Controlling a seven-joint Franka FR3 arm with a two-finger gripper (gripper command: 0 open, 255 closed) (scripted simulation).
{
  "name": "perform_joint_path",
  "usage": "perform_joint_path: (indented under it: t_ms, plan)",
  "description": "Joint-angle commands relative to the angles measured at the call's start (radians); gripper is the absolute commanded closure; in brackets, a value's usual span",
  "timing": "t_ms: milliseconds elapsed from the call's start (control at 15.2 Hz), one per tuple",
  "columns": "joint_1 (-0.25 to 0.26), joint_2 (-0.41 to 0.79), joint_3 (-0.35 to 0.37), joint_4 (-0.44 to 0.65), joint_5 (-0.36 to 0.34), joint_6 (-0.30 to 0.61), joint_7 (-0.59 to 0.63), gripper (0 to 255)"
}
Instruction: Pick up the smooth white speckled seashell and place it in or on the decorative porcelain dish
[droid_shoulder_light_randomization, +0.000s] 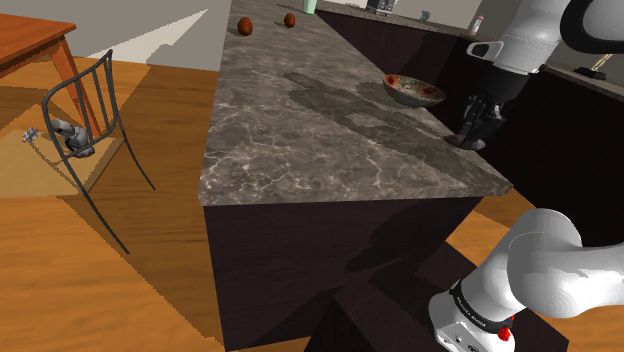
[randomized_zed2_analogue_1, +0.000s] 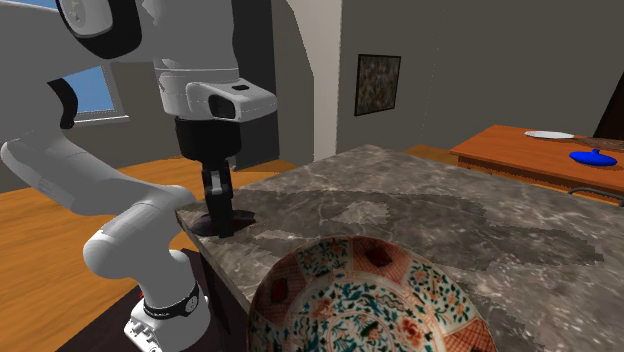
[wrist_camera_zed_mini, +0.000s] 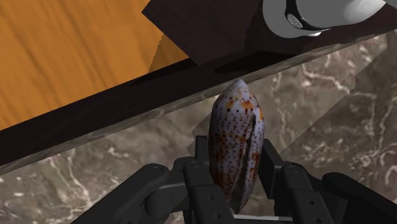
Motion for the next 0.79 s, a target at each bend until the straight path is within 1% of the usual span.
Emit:
perform_joint_path:
  t_ms: [0,66,726]
  plan:
    - [0.000,0.000,0.000,0.000,0.000,0.000,0.000,255]
    - [0.000,0.000,0.000,0.000,0.000,0.000,0.000,255]
    - [0.012,0.060,0.015,0.170,0.018,-0.111,-0.004,255]
